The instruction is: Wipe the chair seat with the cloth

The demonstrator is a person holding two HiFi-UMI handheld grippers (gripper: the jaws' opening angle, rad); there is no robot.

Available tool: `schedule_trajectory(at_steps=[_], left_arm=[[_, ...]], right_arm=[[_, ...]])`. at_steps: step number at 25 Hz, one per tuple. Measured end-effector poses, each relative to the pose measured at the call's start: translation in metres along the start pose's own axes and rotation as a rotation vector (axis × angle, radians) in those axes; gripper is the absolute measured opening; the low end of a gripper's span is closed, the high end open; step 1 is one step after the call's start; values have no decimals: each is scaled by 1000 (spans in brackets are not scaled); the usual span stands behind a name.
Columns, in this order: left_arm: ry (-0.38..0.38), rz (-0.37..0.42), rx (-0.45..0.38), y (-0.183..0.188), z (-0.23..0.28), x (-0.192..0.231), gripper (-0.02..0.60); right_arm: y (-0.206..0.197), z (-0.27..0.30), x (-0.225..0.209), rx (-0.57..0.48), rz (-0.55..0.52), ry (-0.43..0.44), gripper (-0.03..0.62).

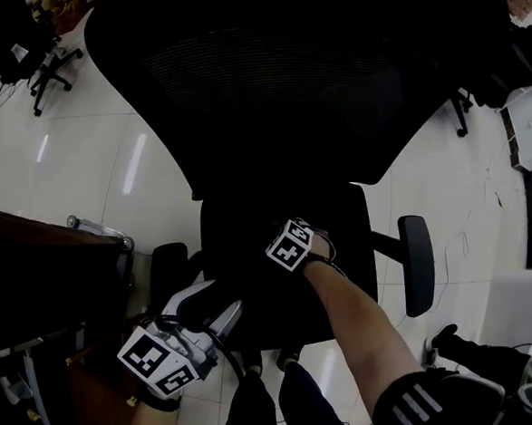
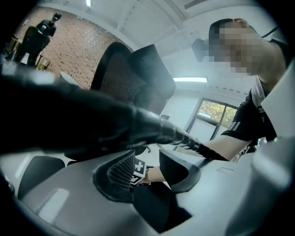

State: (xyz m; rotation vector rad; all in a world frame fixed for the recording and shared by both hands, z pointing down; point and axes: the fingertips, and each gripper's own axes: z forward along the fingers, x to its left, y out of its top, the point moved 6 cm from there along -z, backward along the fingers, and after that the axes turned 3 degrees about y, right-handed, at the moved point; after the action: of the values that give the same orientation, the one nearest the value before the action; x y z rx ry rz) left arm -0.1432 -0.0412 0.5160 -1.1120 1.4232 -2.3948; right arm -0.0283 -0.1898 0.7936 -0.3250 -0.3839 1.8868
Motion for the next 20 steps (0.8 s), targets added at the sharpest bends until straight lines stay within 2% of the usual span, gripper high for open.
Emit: schedule_trajectory(at_steps=[6,9,11,13,15,17,20], left_arm=[[-34,6,7,0,8,-14,201],[-43,10,-1,2,9,-18,198],[-32,21,-5,2,7,-19,198],[-21,24,-7,2,5,-19,210],[-10,29,-10,2,2,-18,215],[1,33,-15,0,-1,-16,215],[24,35,-24,-4,-9,-13,219]], right_arm=[[-107,-66,-75,126,186,-166,52],[-138,-90,-92,138,264,-215,52],[-146,-96,-95,133,267,-228,51],[-144,-98,-94,125,257,-240,51],[-127,-94,-86,67,263,-216,51],[-94,-83,-59,-12,273,-132,51],[-23,-55,1,-107,175,10,51]])
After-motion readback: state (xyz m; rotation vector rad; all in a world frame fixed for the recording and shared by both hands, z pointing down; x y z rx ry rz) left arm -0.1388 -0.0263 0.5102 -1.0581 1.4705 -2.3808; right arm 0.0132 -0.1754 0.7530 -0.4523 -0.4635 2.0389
